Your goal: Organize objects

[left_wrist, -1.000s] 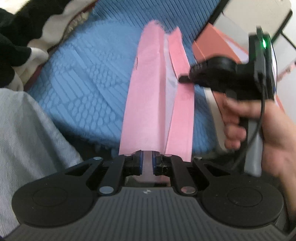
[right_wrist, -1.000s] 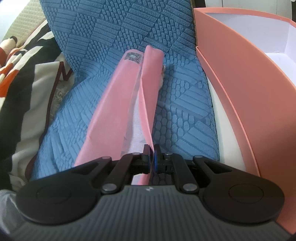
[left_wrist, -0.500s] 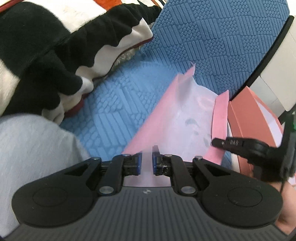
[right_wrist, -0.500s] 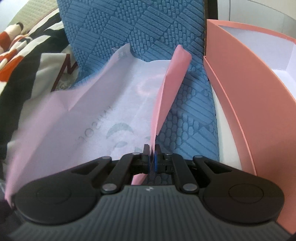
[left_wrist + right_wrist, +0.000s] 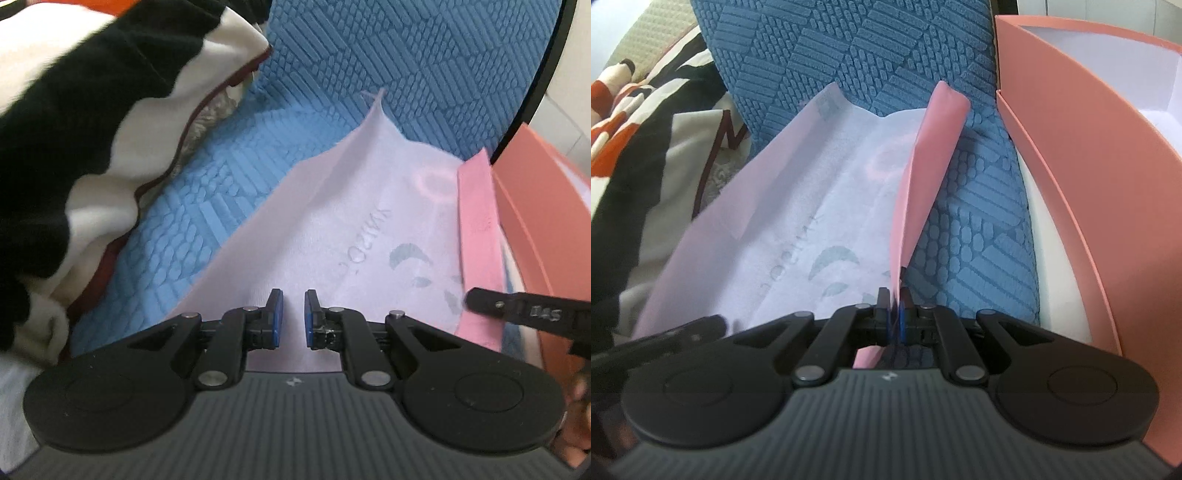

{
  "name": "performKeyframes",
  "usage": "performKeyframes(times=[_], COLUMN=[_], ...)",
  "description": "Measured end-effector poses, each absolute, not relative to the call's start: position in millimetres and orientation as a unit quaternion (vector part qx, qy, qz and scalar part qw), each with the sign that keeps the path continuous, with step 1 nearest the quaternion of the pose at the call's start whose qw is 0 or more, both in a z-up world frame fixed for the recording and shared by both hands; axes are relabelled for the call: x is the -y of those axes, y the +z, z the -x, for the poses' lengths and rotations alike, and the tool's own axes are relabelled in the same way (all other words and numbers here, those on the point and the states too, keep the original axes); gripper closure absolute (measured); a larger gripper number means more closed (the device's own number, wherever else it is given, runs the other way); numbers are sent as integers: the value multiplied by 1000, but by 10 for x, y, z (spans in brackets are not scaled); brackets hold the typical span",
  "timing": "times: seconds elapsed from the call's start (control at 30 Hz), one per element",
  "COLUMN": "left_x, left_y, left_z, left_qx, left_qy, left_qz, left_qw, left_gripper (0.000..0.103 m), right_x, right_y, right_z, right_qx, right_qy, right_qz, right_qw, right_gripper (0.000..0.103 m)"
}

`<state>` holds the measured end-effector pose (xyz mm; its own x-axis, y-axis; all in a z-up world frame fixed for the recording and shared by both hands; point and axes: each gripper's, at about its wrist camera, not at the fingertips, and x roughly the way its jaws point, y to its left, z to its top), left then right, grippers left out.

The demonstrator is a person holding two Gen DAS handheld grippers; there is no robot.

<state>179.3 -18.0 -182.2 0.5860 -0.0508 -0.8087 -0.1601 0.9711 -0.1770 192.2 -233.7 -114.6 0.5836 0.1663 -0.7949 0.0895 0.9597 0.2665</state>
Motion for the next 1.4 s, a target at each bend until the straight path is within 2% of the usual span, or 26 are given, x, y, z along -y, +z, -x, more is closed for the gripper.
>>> performKeyframes(times=[0.23,0.4,0.53,0.67,0.87,1.0,1.07,1.1,1.17,1.2,1.23,1.4], left_x=[79,93,160,333,659,842,925,966,1013,1010,999,837], left_y=[-1847,-1825,-1796,-1789,-1785,-1809,-1818,-1816,-1811,-1806,-1805,-1810], left_z=[-1935,-1966,-1973,-1935,-1809,-1728,-1678,-1653,-1624,-1612,-1612,-1690], left_qx=[-454,-453,-448,-449,-446,-454,-451,-447,-439,-436,-436,-448], left_qy=[12,-69,-150,-216,-274,-290,-279,-277,-269,-265,-265,-251], left_qz=[123,156,190,184,130,84,41,22,0,-8,-10,29], left_qw=[882,875,861,847,842,838,847,850,857,860,860,857], left_gripper=[90,89,63,55,53,55,60,65,68,76,89,95], right_x=[2369,2428,2455,2472,2495,2486,2477,2476,2480,2480,2481,2451], right_y=[-1155,-1178,-1148,-1144,-1154,-1148,-1144,-1148,-1160,-1167,-1173,-1201], right_z=[-1920,-1939,-1940,-1939,-1946,-1940,-1938,-1938,-1940,-1940,-1939,-1950], right_qx=[-457,-459,-451,-454,-454,-455,-454,-455,-457,-458,-458,-461], right_qy=[25,25,25,26,24,28,29,28,23,20,18,9], right_qz=[-155,-191,-209,-224,-246,-248,-246,-245,-243,-241,-240,-233], right_qw=[876,867,867,862,856,855,856,856,855,856,856,856], right_gripper=[94,95,96,98,98,98,98,98,98,98,98,95])
